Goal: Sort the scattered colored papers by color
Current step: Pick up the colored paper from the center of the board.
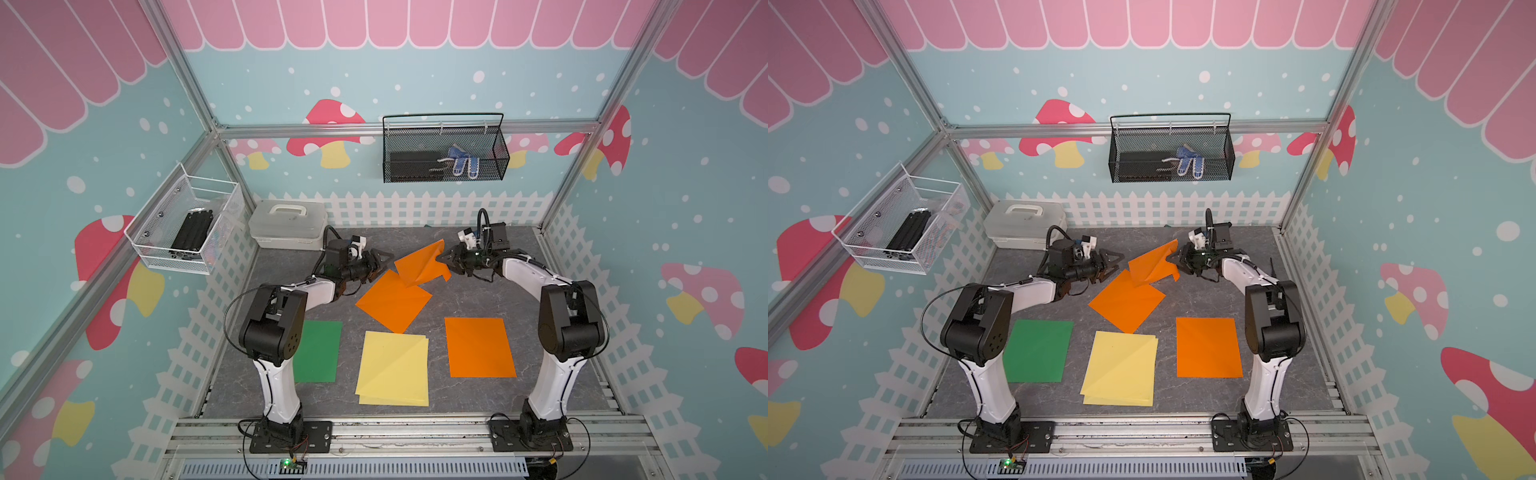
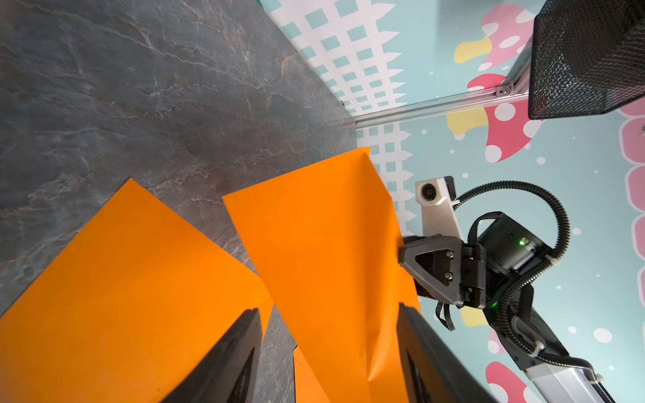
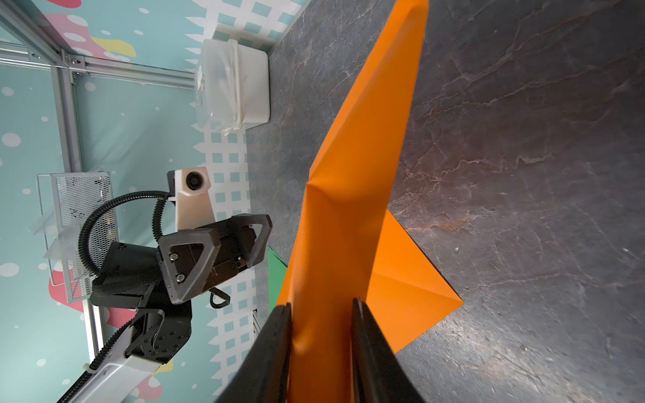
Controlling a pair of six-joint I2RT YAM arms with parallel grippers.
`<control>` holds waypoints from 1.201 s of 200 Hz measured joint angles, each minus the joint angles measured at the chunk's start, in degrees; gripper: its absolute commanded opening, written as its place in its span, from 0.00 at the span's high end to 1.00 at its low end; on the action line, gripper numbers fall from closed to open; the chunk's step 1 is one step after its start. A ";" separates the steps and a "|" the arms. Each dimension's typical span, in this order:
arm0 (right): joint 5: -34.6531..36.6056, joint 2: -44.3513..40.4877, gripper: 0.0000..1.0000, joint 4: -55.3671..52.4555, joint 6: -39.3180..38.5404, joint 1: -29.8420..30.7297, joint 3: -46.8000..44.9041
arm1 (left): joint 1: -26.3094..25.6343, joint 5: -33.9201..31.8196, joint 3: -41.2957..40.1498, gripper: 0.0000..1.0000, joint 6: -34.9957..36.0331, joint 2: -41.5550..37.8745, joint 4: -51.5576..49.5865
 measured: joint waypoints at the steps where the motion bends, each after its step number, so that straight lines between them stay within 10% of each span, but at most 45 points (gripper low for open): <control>1: 0.00 -0.04 0.68 0.00 0.02 0.00 0.00 | -0.02 0.02 -0.04 0.37 -0.04 0.02 0.07; 114: -0.04 -1.25 0.68 0.83 1.09 1.16 0.02 | -3.10 0.70 -2.03 0.42 -14.10 5.07 17.66; 240: -0.15 -1.25 0.68 1.70 1.70 1.88 0.02 | -3.98 1.55 -2.01 0.93 -21.20 6.78 26.80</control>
